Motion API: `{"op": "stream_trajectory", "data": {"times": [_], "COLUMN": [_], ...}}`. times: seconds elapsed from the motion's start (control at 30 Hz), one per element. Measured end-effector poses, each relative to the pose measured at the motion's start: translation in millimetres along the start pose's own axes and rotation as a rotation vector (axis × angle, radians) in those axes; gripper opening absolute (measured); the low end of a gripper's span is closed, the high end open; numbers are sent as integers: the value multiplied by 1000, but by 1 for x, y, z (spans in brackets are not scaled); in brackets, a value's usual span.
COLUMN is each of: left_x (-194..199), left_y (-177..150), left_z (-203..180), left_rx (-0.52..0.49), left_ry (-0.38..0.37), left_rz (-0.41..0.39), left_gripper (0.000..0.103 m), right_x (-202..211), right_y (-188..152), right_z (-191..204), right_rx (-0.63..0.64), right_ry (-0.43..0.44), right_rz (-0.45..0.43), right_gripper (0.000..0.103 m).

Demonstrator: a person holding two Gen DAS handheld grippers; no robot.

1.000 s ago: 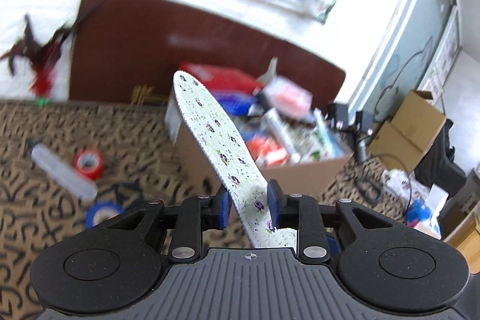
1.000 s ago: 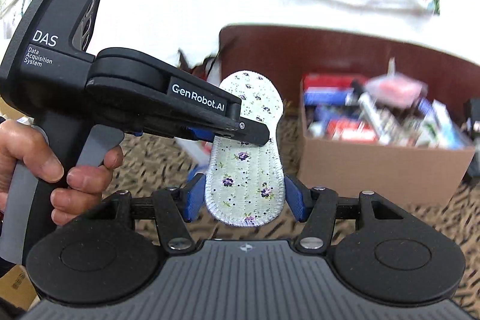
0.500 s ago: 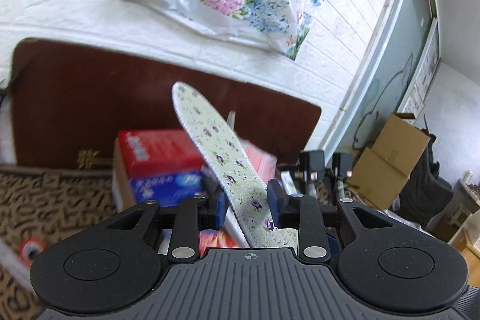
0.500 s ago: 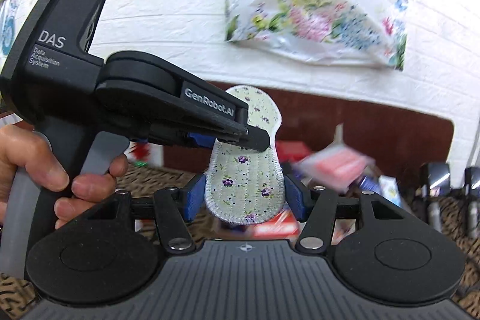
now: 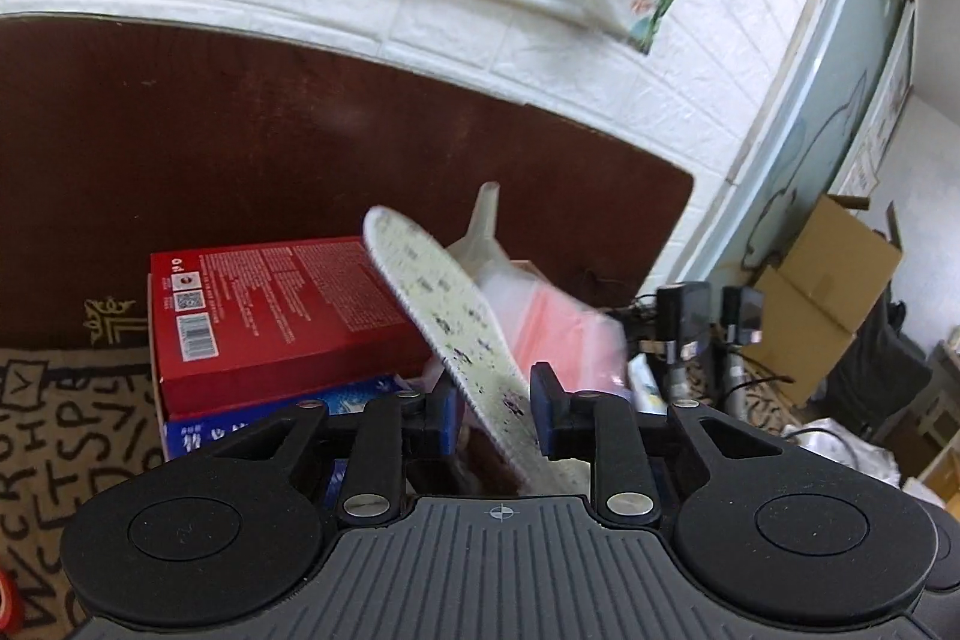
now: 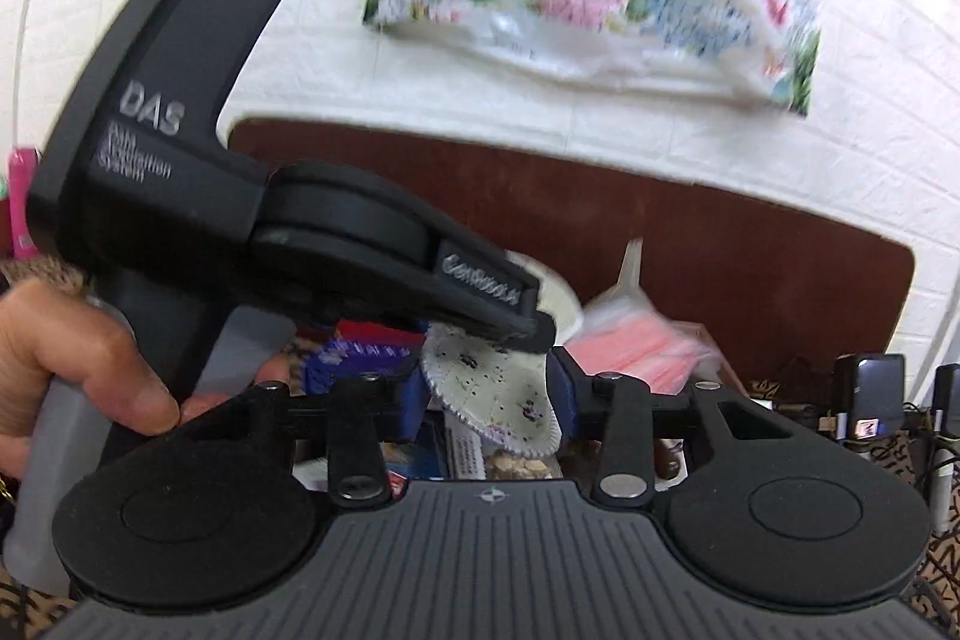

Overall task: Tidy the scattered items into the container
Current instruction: 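Lift the insole with the left gripper and carry it over the box, then open the left gripper to drop the insole into the box, then move the left gripper back toward the blue tape roll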

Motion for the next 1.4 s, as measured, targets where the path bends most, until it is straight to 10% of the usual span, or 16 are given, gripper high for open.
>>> {"op": "stream_trajectory", "data": {"times": [0.17, 0.3, 0.5, 1.07, 1.4], "left_x": [-5, 3, 20, 59, 121], "left_y": [3, 2, 3, -19, -91], "left_z": [10, 14, 18, 10, 12], "left_rx": [9, 14, -11, -47, -72], "left_ry": [11, 44, 103, 107, 87], "left_rz": [-15, -45, -94, -67, 8], "left_gripper": [51, 88, 103, 103, 103], "right_x": [-15, -13, -3, 18, 50], "right_y": [-12, -16, -23, -24, -41], "right_z": [-9, -13, -8, 20, 53], "right_rx": [-9, -24, 5, 82, 79], "right_ry": [-13, -19, -44, -93, -39], "right_rz": [10, -6, -34, -46, -41], "right_gripper": [50, 59, 89, 102, 103]}}
Point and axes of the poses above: each gripper's, at about its wrist camera, not at the fingertips, and x roughly against the way its jaws point, z to its left, y to its top, the point moved 5 cm from there along -x, roughly the way its jaws point, and after that the axes turned 8 degrees about -x, right-handed, at the moved point
